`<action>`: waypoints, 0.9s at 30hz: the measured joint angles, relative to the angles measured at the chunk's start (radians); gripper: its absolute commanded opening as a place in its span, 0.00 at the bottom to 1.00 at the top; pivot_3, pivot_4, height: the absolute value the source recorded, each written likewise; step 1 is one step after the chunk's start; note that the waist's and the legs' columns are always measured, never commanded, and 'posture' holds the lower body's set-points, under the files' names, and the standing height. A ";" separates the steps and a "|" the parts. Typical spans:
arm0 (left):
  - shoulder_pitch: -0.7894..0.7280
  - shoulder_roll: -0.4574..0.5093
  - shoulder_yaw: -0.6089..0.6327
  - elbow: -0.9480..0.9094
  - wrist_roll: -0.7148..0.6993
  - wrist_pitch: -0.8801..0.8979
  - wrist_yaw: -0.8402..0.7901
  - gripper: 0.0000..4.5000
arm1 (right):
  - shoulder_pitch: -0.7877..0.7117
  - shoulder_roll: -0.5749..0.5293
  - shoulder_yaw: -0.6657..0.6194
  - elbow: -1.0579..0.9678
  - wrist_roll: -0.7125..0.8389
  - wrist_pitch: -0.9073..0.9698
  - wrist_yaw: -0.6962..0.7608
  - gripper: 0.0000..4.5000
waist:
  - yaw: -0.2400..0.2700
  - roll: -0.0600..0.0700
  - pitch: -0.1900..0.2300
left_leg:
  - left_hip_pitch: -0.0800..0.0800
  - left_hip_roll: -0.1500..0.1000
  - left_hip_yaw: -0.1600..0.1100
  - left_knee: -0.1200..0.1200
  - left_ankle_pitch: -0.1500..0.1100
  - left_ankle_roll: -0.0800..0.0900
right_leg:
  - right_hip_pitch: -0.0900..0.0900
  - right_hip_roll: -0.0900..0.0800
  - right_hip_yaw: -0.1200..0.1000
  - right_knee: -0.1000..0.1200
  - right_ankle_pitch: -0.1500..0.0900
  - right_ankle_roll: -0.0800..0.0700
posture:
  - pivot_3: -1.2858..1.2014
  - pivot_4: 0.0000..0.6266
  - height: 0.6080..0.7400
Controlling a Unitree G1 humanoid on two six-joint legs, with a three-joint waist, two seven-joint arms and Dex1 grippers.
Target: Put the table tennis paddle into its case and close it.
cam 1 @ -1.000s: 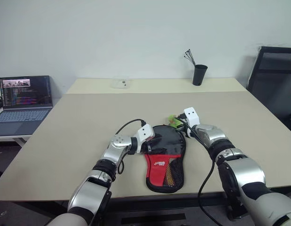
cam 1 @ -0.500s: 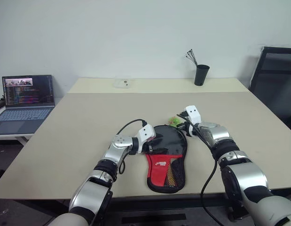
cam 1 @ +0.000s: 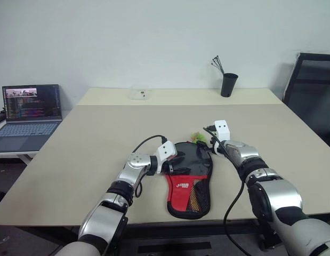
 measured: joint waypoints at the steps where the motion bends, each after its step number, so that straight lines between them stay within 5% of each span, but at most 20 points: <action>1: 0.001 0.000 0.000 -0.001 0.000 0.000 0.000 0.81 | -0.002 0.005 -0.003 0.008 0.005 -0.002 -0.006 1.00 | 0.000 0.000 0.000 | 0.000 0.000 0.000 0.000 0.000 0.000 | 0.000 0.000 0.000 0.000 0.000 0.000 | 0.52 0.24 1.00; 27: 0.039 0.005 0.000 -0.063 0.004 0.007 0.014 0.81 | -0.023 0.069 -0.006 0.043 -0.019 -0.022 -0.049 1.00 | -0.001 0.000 0.000 | 0.000 0.000 0.000 -0.002 -0.001 0.001 | 0.001 -0.001 0.000 -0.003 0.000 0.000 | 0.52 0.24 1.00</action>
